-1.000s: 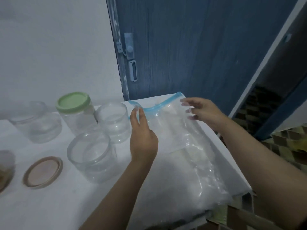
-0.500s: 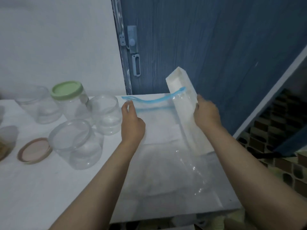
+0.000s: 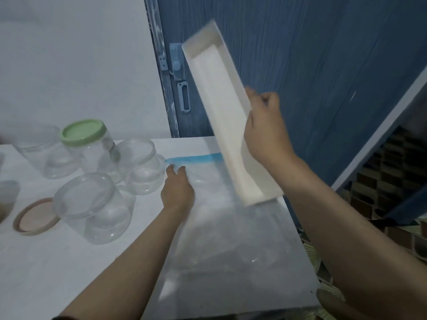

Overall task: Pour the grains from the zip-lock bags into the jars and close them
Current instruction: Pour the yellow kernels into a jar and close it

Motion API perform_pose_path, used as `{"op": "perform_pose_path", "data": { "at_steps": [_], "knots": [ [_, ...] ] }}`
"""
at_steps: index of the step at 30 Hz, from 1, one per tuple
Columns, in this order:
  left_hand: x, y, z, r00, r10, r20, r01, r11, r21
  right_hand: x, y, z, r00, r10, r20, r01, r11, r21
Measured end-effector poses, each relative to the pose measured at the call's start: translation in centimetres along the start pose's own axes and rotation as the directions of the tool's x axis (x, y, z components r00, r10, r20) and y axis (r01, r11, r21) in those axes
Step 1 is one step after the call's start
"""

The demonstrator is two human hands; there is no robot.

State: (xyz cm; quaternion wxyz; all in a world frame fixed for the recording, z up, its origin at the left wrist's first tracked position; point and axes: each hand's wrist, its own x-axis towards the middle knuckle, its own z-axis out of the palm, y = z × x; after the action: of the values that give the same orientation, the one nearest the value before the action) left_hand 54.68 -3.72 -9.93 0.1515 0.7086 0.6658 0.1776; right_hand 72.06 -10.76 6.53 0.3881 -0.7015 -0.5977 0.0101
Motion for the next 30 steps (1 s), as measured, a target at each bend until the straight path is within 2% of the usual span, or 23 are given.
{"op": "perform_pose_path", "data": {
  "at_steps": [1, 2, 3, 5, 6, 8, 11, 16, 21, 26, 30],
  "knots": [
    [0.0, 0.1, 0.2, 1.0, 0.0, -0.013, 0.0, 1.0, 0.014, -0.5, 0.1, 0.7, 0.985, 0.105, 0.134, -0.11, 0.994, 0.028],
    [0.1, 0.3, 0.3, 0.999, -0.022, -0.025, 0.022, 1.0, 0.008, -1.3, 0.5, 1.7, 0.93, 0.222, 0.292, -0.236, 0.972, 0.011],
    [0.2, 0.5, 0.3, 0.997, -0.064, -0.034, 0.064, 0.998, -0.015, -2.5, 1.0, 2.8, 0.844, 0.321, 0.429, -0.338, 0.94, -0.038],
    [0.4, 0.7, 0.6, 0.995, -0.081, -0.055, 0.081, 0.997, 0.002, -5.6, 1.9, 5.3, 0.701, 0.435, 0.565, -0.387, 0.898, -0.21],
    [0.4, 0.6, 0.8, 0.997, -0.051, -0.065, 0.054, 0.997, 0.057, -7.1, 2.3, 6.5, 0.692, 0.458, 0.558, -0.343, 0.889, -0.304],
    [0.6, 0.3, 1.3, 0.996, 0.006, -0.084, 0.004, 0.993, 0.119, -9.0, 3.1, 8.2, 0.749, 0.454, 0.482, -0.242, 0.865, -0.439],
    [0.7, 0.0, 1.7, 0.994, 0.054, -0.1, -0.037, 0.986, 0.165, -9.6, 4.2, 9.0, 0.809, 0.389, 0.44, -0.12, 0.843, -0.525],
    [0.8, -0.5, 1.9, 0.984, 0.128, -0.125, -0.102, 0.975, 0.198, -8.8, 6.7, 8.0, 0.854, 0.364, 0.372, -0.06, 0.778, -0.625],
    [0.9, -0.5, 1.5, 0.996, 0.044, -0.076, -0.03, 0.984, 0.178, -8.2, 8.6, 6.9, 0.818, 0.401, 0.413, -0.126, 0.824, -0.552],
    [-0.6, 0.0, -0.9, 1.0, -0.011, 0.025, 0.01, 0.999, 0.034, -8.2, 8.0, 6.3, 0.865, 0.366, 0.344, -0.12, 0.815, -0.567],
    [-4.4, 0.7, -4.4, 1.0, 0.018, 0.013, -0.017, 0.995, -0.093, -8.2, 5.0, 4.8, 0.931, 0.233, 0.28, -0.081, 0.883, -0.463]
  ]
}}
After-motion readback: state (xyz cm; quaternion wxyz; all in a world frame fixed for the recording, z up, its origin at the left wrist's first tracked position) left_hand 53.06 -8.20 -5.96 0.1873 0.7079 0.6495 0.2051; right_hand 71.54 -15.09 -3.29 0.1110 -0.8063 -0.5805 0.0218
